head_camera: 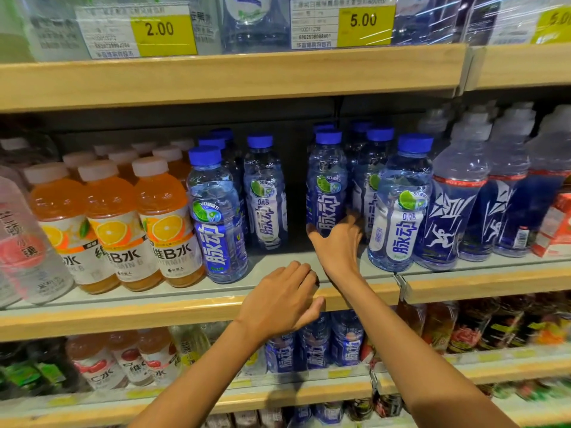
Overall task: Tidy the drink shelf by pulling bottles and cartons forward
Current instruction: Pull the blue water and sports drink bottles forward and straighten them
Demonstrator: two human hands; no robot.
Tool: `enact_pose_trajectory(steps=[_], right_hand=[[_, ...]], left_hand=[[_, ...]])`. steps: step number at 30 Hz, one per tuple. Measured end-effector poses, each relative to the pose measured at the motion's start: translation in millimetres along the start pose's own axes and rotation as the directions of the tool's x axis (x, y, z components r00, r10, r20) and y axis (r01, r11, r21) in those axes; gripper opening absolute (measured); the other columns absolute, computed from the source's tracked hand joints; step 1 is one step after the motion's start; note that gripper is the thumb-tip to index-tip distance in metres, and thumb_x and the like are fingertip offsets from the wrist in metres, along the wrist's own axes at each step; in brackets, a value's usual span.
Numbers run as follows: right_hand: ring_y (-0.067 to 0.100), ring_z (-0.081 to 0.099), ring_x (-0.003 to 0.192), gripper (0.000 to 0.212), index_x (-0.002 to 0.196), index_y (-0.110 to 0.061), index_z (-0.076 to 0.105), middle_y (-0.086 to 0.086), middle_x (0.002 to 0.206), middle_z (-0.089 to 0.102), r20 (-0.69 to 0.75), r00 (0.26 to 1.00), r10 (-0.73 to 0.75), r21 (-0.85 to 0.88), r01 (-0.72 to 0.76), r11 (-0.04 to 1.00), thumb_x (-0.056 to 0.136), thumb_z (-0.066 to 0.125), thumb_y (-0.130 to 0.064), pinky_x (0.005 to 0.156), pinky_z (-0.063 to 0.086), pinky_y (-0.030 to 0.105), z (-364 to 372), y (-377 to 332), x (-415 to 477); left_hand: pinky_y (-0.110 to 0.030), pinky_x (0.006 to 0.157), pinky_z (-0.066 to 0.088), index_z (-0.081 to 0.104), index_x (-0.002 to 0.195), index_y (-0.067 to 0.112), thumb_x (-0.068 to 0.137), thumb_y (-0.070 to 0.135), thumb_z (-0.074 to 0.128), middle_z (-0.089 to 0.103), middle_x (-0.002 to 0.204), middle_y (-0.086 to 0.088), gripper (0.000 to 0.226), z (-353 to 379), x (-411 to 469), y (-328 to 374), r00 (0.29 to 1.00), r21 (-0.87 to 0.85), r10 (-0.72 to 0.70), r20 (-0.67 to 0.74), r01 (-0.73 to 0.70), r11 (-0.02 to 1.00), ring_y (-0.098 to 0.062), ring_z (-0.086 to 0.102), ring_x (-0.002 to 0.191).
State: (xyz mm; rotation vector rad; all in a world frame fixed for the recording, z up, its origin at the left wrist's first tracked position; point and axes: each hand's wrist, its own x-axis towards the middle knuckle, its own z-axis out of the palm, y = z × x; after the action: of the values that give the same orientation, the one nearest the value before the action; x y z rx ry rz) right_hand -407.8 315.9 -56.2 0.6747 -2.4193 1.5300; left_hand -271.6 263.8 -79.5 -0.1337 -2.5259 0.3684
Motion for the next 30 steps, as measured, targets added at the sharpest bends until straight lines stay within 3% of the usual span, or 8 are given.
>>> enact_pose_trajectory(steps=[3,6,15,19,21,25,27,30], right_hand=[[0.038,0.046,0.123,0.085,0.138,0.007,0.024,0.025,0.133,0.047,0.057,0.998,0.017,0.081,-0.021,0.996,0.079,0.076,-0.028,0.099,0.041,0.046,5.9,1.1,10.9],[0.035,0.052,0.119,0.082,0.134,0.008,0.026,0.024,0.129,0.053,0.090,0.995,0.030,0.158,-0.044,0.987,0.078,0.078,-0.023,0.095,0.046,0.038,10.5,4.5,17.3],[0.027,0.056,0.115,0.087,0.138,0.001,0.036,0.016,0.126,0.059,0.090,0.996,0.006,0.265,-0.030,0.964,0.069,0.085,-0.020,0.084,0.039,0.019,8.0,4.6,20.0],[0.026,0.063,0.099,0.066,0.116,0.000,0.052,0.015,0.107,0.067,0.076,0.997,0.011,0.272,-0.032,0.962,0.063,0.088,-0.018,0.074,0.044,0.023,-2.6,1.1,11.9],[0.027,0.065,0.090,0.053,0.099,-0.005,0.053,0.010,0.093,0.066,0.081,0.996,0.029,0.257,-0.049,0.965,0.062,0.088,-0.020,0.069,0.045,0.026,-11.4,1.1,6.5],[0.020,0.063,0.088,0.062,0.109,-0.010,0.050,0.004,0.098,0.065,0.166,0.986,0.013,0.305,-0.064,0.950,0.062,0.087,-0.026,0.072,0.048,0.027,-37.1,3.2,-9.1],[0.018,0.065,0.088,0.063,0.113,-0.011,0.051,0.003,0.098,0.066,0.221,0.975,-0.015,0.346,-0.064,0.936,0.063,0.087,-0.025,0.073,0.051,0.027,-51.4,2.6,-19.7],[0.020,0.066,0.087,0.060,0.112,-0.011,0.052,0.006,0.097,0.067,0.314,0.949,-0.035,0.363,-0.086,0.928,0.063,0.086,-0.021,0.077,0.056,0.036,-65.5,-0.4,-39.2]], left_hand=[[-0.033,0.062,0.049,0.065,0.090,0.010,0.094,0.038,0.043,0.062,0.086,-0.005,0.037,1.1,-0.8,-0.2,1.000,0.000,0.001,0.002,-0.001,1.000,-0.021,0.056,0.075],[-0.034,0.062,0.049,0.065,0.090,0.010,0.094,0.038,0.044,0.062,0.086,-0.005,0.035,2.4,-0.7,-0.4,1.000,-0.011,-0.002,-0.006,0.002,1.000,-0.022,0.056,0.075],[-0.033,0.062,0.050,0.064,0.091,0.009,0.094,0.038,0.043,0.062,0.088,-0.005,0.036,-1.9,-1.2,1.1,1.000,-0.019,-0.015,0.012,0.015,1.000,-0.022,0.057,0.077],[-0.035,0.068,0.051,0.064,0.096,0.007,0.095,0.038,0.037,0.064,0.095,-0.007,0.041,-9.3,-0.5,1.3,0.995,-0.077,-0.033,0.092,0.040,0.996,-0.024,0.059,0.083],[-0.036,0.074,0.049,0.062,0.103,0.008,0.097,0.040,0.030,0.062,0.103,-0.007,0.046,-12.8,-1.4,2.1,0.984,-0.187,-0.130,0.124,0.152,0.971,-0.024,0.059,0.091],[-0.029,0.077,0.043,0.060,0.109,0.012,0.102,0.029,0.041,0.063,0.104,-0.002,0.027,-27.7,2.9,0.9,0.871,-0.498,-0.491,0.036,0.442,0.747,-0.019,0.059,0.094],[-0.025,0.081,0.045,0.063,0.109,0.011,0.102,0.026,0.043,0.066,0.101,0.000,0.026,-46.3,17.9,-1.7,0.753,-0.698,-0.658,0.011,0.477,0.534,-0.015,0.062,0.094],[-0.030,0.091,0.049,0.063,0.106,0.015,0.103,0.027,0.038,0.068,0.103,0.003,0.028,-77.5,49.3,-3.7,0.646,-0.916,-0.746,0.165,0.381,0.127,-0.009,0.064,0.096]])
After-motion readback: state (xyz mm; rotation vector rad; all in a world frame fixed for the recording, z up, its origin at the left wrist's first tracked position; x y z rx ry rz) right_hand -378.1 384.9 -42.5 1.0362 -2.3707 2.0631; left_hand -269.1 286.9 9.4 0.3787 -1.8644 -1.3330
